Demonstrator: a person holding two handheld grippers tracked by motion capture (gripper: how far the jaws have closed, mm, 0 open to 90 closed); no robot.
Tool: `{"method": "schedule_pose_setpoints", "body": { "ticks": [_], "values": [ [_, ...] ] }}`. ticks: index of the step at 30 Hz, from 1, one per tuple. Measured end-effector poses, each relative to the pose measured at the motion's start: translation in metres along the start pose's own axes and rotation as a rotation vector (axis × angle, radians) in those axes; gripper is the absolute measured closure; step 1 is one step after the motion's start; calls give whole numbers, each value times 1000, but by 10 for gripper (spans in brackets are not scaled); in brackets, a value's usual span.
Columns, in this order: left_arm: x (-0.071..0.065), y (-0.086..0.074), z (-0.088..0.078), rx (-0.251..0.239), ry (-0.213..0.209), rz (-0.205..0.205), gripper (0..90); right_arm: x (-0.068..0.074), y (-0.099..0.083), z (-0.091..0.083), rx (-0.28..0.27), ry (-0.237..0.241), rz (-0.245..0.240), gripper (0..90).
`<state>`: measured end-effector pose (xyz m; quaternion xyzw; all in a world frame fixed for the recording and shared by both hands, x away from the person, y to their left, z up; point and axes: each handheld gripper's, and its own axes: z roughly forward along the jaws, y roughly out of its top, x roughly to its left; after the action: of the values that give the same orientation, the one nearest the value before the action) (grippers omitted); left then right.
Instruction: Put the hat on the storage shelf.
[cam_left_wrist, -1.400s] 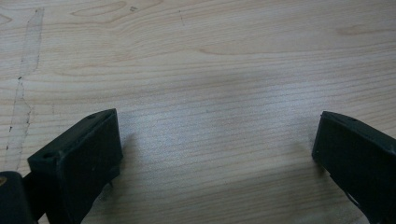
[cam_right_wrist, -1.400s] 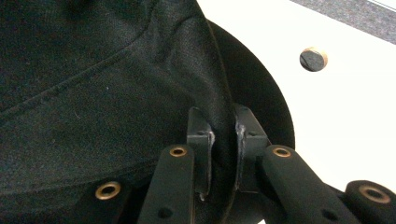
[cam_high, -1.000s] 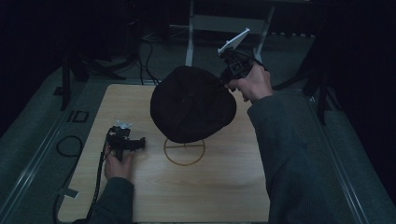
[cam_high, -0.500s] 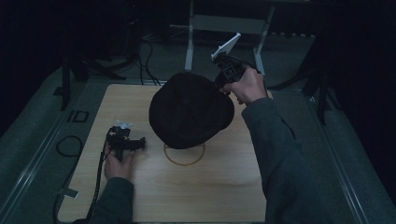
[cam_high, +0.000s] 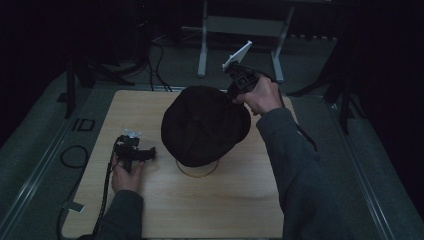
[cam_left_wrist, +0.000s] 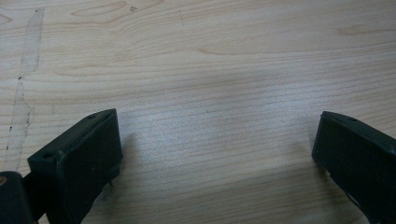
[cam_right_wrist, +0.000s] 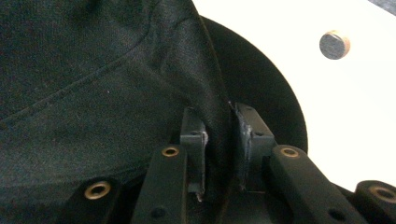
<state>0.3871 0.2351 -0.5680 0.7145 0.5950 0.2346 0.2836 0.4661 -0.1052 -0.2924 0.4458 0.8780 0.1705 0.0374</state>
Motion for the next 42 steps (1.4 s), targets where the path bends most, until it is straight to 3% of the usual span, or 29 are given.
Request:
{"method": "schedule_pose_setpoints", "body": {
  "ticks": [4, 6, 9, 15, 28, 42],
  "values": [
    [0, 0, 0, 0, 0, 0, 10, 3, 0, 6, 29, 26, -34, 712],
    [0, 0, 0, -1, 0, -2, 10, 0, 0, 7, 16, 55, -20, 686],
    [0, 0, 0, -1, -1, -1, 10, -5, -2, 11, 27, 47, -17, 667],
    [0, 0, 0, -1, 0, -1, 10, -14, -6, 10, -4, 44, 2, 644],
    [0, 0, 0, -1, 0, -1, 10, -19, -10, 10, -34, 12, -2, 627],
    [0, 0, 0, 0, -1, 0, 10, -49, -36, 21, -42, 28, 54, 630]
  ]
}}
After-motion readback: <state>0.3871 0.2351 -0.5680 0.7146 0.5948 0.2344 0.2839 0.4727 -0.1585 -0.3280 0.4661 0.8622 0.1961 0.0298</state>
